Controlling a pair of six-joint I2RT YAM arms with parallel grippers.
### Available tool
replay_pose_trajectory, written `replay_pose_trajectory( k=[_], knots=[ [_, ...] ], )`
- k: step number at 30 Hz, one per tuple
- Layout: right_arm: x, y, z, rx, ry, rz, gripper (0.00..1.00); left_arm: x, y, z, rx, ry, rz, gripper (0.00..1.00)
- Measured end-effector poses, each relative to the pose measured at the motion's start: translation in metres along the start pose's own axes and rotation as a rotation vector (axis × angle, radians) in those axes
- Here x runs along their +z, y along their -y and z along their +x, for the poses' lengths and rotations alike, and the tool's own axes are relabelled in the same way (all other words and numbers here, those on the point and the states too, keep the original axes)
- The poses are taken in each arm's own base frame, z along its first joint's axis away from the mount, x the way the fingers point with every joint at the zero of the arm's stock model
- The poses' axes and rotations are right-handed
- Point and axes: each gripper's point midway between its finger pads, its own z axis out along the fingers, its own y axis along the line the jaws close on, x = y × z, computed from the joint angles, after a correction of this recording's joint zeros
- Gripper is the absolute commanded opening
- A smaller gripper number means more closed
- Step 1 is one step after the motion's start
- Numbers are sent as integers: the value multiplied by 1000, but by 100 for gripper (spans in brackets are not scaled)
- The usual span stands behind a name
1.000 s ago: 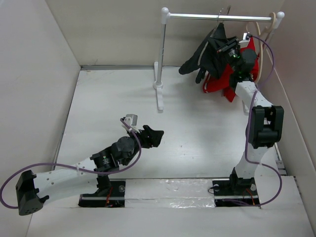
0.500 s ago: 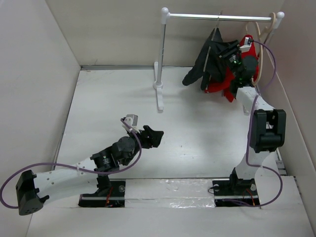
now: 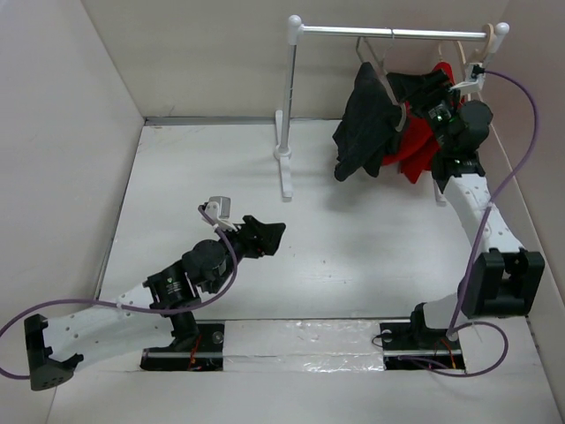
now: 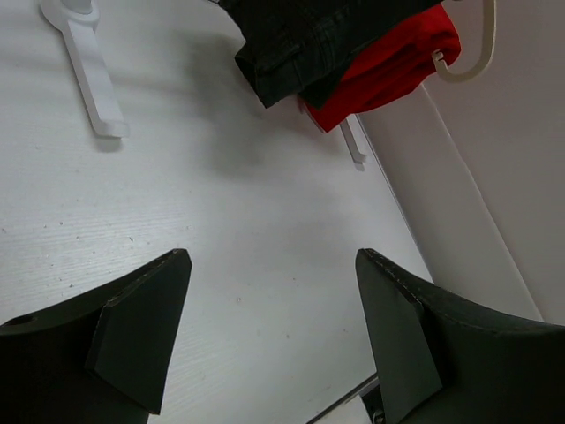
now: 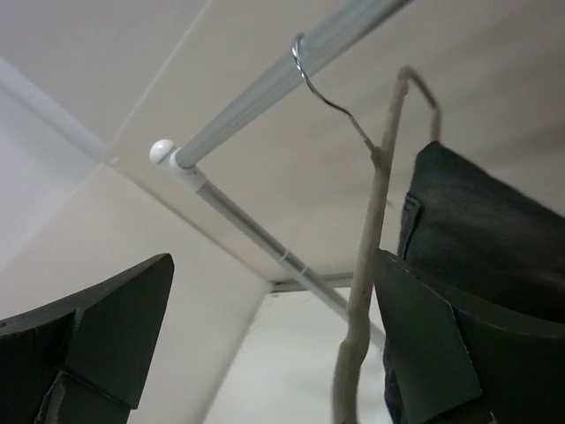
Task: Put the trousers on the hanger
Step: Place the hanger at the clothesline, then reset both arms
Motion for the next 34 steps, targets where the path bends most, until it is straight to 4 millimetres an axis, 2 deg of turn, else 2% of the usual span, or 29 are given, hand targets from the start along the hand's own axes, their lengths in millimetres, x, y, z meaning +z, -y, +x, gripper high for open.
replay_pose_trajectory(
  k=[7, 10, 12, 15, 17, 21, 24, 26, 29, 31, 34],
  knots=[
    [-42, -12, -50, -264, 143, 186, 100, -8, 3, -13, -9, 18, 14, 76],
    [-56, -13, -60, -354, 172, 243, 100, -12, 4, -19, -10, 27, 14, 76],
    [-69, -17, -59, -417, 172, 261, 100, -15, 5, -25, -11, 36, 14, 76],
    [-97, -34, -44, -494, 149, 234, 100, -22, 6, -38, -18, 63, 15, 76],
    [-123, -54, -30, -536, 132, 172, 100, -29, 7, -50, -27, 85, 18, 76],
    [-189, -92, -7, -602, 126, 16, 100, -48, 4, -74, -65, 147, 35, 77],
    [-235, -101, 8, -640, 129, -51, 100, -66, 1, -93, -111, 203, 64, 77],
    [-259, -98, 18, -661, 120, -60, 100, -76, -1, -103, -140, 234, 82, 77],
    [-280, -80, 37, -681, 62, -31, 100, -85, -7, -107, -174, 265, 91, 77],
    [-285, -64, 53, -686, 4, -4, 100, -83, -14, -102, -180, 264, 75, 76],
    [-287, -32, 85, -680, -124, 42, 100, -75, -26, -81, -170, 230, 37, 77]
  ],
)
